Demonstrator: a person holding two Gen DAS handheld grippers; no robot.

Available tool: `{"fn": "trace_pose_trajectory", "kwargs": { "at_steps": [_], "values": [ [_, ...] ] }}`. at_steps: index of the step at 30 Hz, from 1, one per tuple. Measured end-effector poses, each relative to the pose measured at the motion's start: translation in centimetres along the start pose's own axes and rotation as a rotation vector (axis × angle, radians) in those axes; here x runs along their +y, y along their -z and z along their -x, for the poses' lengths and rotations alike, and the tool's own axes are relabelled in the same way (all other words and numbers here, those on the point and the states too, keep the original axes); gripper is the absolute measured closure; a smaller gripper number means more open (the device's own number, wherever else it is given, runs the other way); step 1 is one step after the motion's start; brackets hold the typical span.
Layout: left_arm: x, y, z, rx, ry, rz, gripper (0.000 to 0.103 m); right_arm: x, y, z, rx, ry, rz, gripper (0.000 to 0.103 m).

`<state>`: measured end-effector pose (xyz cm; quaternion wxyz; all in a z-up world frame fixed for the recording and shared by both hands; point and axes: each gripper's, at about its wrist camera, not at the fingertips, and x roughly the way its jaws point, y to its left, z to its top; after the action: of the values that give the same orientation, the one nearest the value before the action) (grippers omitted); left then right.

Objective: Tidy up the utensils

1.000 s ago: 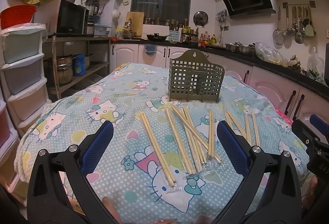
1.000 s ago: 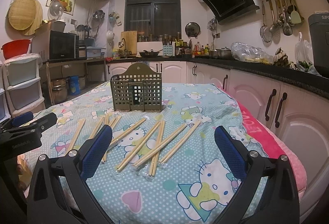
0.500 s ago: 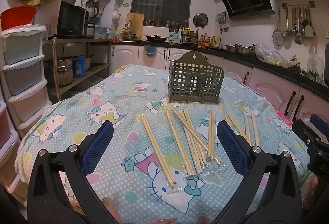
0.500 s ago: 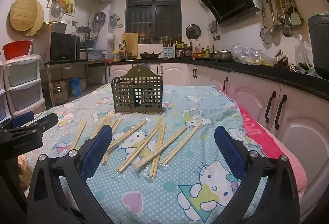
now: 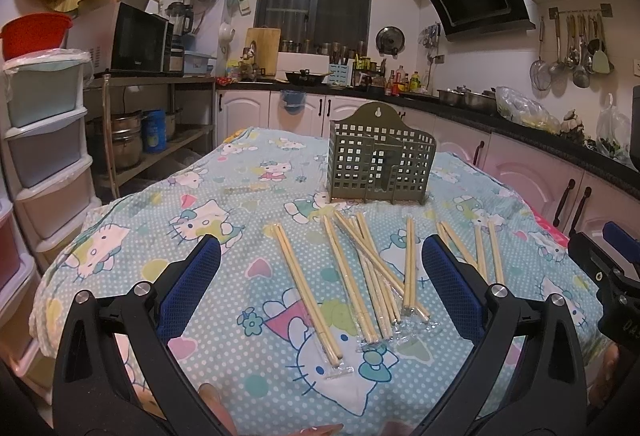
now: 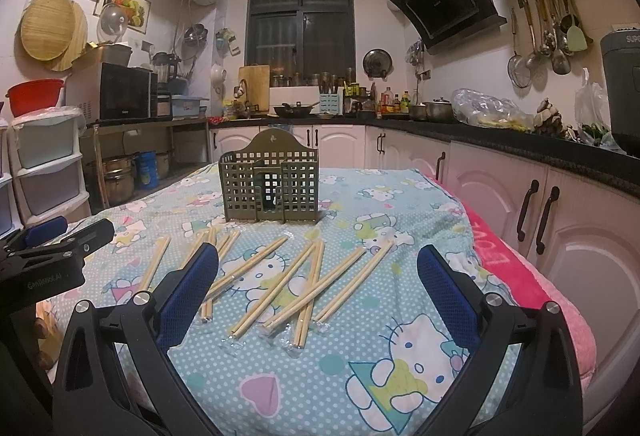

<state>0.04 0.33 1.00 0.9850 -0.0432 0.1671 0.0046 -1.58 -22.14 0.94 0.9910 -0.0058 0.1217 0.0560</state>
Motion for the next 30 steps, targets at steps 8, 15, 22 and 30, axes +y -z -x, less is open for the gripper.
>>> {"fn": "trace_pose_trajectory", "kwargs": {
  "at_steps": [8,15,22,30],
  "values": [
    [0.9,-0.3,0.0,0.005,-0.009,0.026,0.011,0.5,-0.3,-0.5,0.015,-0.021,0.018,0.006],
    [2.3,-0.2,-1.1,0.040,-0.037,0.055,0.011,1.2,-0.8,-2.2,0.053,-0.064,0.036,0.006],
    [4.2,-0.5,-2.5,0.087,-0.036,0.102,0.011,2.2,-1.4,-4.2,0.090,-0.108,0.051,0.006],
    [5.4,-2.1,-4.3,0.119,-0.017,0.122,0.011,3.5,-2.1,-7.1,0.156,-0.154,0.077,0.006]
  ]
}}
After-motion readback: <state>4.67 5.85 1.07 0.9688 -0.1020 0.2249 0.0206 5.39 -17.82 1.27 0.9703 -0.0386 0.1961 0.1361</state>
